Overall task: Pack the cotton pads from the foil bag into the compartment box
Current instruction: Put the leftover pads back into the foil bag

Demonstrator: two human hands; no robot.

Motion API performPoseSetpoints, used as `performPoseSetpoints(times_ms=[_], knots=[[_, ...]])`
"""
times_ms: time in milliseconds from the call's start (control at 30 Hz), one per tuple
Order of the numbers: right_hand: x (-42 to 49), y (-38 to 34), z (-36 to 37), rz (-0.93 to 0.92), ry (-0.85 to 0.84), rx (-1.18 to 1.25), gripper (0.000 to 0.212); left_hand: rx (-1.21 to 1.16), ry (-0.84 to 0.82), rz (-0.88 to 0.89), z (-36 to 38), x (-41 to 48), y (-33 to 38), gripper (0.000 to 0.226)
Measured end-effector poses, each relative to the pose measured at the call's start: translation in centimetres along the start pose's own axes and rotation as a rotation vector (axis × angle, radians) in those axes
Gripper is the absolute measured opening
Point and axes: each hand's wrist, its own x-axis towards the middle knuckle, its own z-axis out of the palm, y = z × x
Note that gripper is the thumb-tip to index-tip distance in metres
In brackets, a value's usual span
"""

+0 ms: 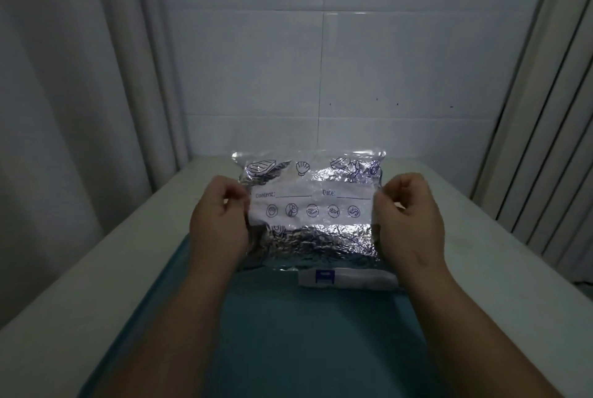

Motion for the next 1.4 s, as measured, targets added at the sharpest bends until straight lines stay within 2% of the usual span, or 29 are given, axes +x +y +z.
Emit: performPoseSetpoints(times_ms=[133, 267, 400, 533, 733, 867, 933, 1067, 1200, 1300, 1400], knots=[[-0.1, -0.4, -0.3, 0.101, -0.123, 0.097, 0.035, -0.086, -0.107, -0.114, -0.4, -0.1, 0.5, 0.048], [0.0, -0.3, 0.0, 0.18, -0.271, 0.027, 0.055, -0.063, -0.21, -0.13, -0.8, -0.2, 0.8, 0.067], [-0.2, 0.1, 0.1, 0.218, -0.221, 0.004, 0.044, 0.04, -0.258, -0.091, -1.1, -0.3, 1.1, 0.061], [0.3, 0.5, 0.3, 0.25, -0.171, 0.02, 0.038, 0.256, -0.157, -0.002, -1.2, 0.4, 1.5, 0.032], [1.1, 0.1, 2.6, 0.301, -0.254, 0.035, 0.046, 0.324, -0.102, 0.014, -2.1, 1.4, 2.2, 0.031], [0.8, -1.2, 5.0, 0.146, -0.345, -0.203, 0.042, 0.402, -0.063, -0.055, -3.3, 2.9, 1.3, 0.029], [0.7, -1.6, 6.2, 0.083, -0.407, -0.325, 0.03, 0.461, -0.082, -0.1, -3.9, 3.8, 0.0, 0.014], [0.3, -1.8, 9.1, 0.014, -0.503, -0.501, 0.007, 0.549, -0.128, -0.215, -5.1, 4.9, -2.2, 0.034], [0.1, -0.4, 11.4, -0.132, -0.614, -0.859, 0.024, 0.766, -0.24, -0.256, -5.1, 5.5, -3.9, 0.034], [-0.7, 0.5, 11.8, -0.258, -0.714, -1.198, 0.029, 0.951, -0.386, -0.362, -5.4, 5.2, -5.5, 0.046], [-1.3, 1.0, 12.0, -0.323, -0.74, -1.249, 0.027, 1.168, -0.467, -0.29, -5.4, 4.2, -6.3, 0.054]])
